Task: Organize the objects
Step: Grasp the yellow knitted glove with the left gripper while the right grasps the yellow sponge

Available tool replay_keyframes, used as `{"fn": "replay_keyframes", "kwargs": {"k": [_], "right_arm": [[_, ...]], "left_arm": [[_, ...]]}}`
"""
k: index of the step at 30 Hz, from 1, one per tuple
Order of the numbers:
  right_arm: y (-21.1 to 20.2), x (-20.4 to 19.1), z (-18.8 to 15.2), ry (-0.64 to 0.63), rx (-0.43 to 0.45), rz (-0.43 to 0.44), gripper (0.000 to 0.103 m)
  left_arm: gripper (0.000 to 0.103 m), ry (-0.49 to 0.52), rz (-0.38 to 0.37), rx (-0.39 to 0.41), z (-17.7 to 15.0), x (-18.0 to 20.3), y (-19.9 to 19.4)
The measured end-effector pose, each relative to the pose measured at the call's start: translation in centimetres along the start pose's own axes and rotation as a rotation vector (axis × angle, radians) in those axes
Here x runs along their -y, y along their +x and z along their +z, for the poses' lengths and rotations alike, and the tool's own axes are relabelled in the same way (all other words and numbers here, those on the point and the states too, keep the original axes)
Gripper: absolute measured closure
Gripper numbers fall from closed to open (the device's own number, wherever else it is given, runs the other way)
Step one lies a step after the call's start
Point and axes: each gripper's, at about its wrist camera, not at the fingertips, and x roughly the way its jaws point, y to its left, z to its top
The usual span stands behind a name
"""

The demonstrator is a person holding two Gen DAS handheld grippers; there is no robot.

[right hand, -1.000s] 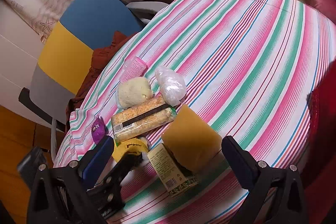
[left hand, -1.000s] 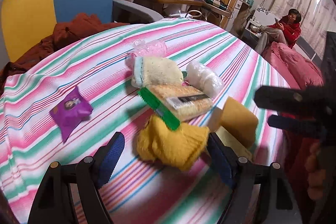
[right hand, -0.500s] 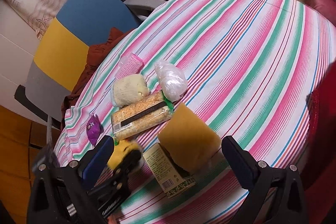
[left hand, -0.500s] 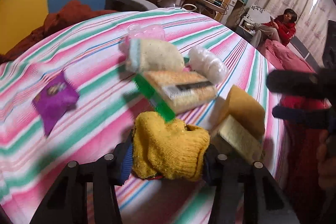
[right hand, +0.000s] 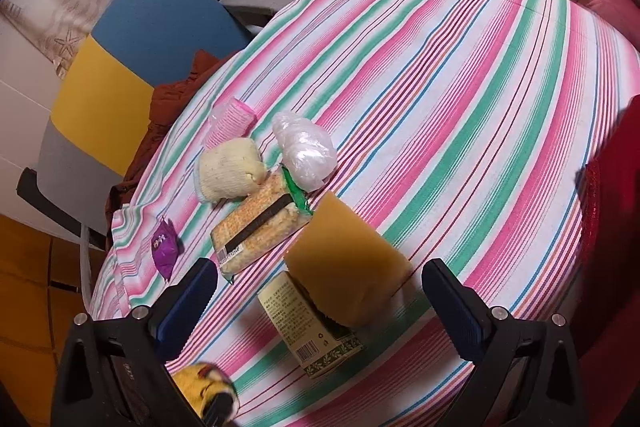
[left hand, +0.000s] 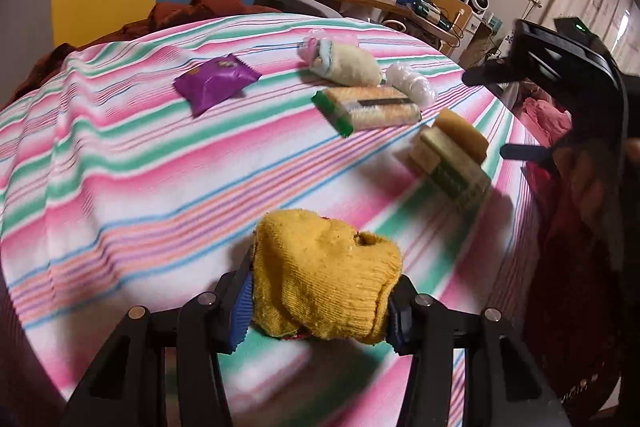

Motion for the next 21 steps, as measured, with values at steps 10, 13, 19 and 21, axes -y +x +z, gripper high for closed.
{"fn": "replay_keyframes", "kwargs": {"k": [10,13,19,21], "right_arm": [[0.7,0.6,0.1,0.03,-0.03,-0.059,0.0],[1.3,0.7,0.1,0.037,-0.06,-0.088,0.0],[2.8,0.9,0.3,0.066,-0.089,-0.107,0.0],[3.6,0.7,0.3,0.057,-0.113,-0.122,0.001]], "left_arm": [[0.05,0.048,0.02,0.032,-1.1,0.3,-0.4],[0.05,0.055,0.022,0.043,-1.3,0.3,-0.5],[0.049,0.042,0.012,0.059,-1.7,0.1,-0.7],[0.049,0.04,0.009,0.064,-1.8,0.0,-0.8]]}}
